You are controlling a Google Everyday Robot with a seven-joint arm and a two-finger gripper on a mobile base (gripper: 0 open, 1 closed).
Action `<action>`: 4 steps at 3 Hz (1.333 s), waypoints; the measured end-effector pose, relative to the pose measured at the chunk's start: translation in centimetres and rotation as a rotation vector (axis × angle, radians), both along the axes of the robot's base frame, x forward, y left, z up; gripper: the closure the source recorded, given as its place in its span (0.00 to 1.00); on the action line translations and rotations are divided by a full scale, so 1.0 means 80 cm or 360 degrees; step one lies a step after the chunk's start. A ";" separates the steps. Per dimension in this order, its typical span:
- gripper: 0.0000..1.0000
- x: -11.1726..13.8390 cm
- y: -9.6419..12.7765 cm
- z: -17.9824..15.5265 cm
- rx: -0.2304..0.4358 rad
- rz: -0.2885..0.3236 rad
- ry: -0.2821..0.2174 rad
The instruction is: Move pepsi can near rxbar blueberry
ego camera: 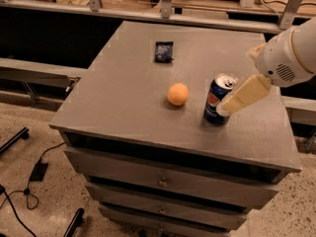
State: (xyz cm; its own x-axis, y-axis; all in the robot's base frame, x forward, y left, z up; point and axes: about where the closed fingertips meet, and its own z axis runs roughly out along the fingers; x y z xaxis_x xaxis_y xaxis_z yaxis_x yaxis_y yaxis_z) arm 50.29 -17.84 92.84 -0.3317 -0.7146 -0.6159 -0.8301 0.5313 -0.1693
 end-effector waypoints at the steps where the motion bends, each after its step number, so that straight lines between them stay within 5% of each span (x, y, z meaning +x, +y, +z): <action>1: 0.00 0.006 0.021 -0.017 0.0063 -0.0055 0.0045; 2: 0.00 0.006 0.039 -0.027 0.0054 -0.0056 0.0081; 4: 0.48 0.005 0.043 -0.027 0.0052 -0.0046 0.0085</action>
Offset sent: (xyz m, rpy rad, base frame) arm 0.0047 0.0440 -0.0298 0.0277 0.0777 -0.0433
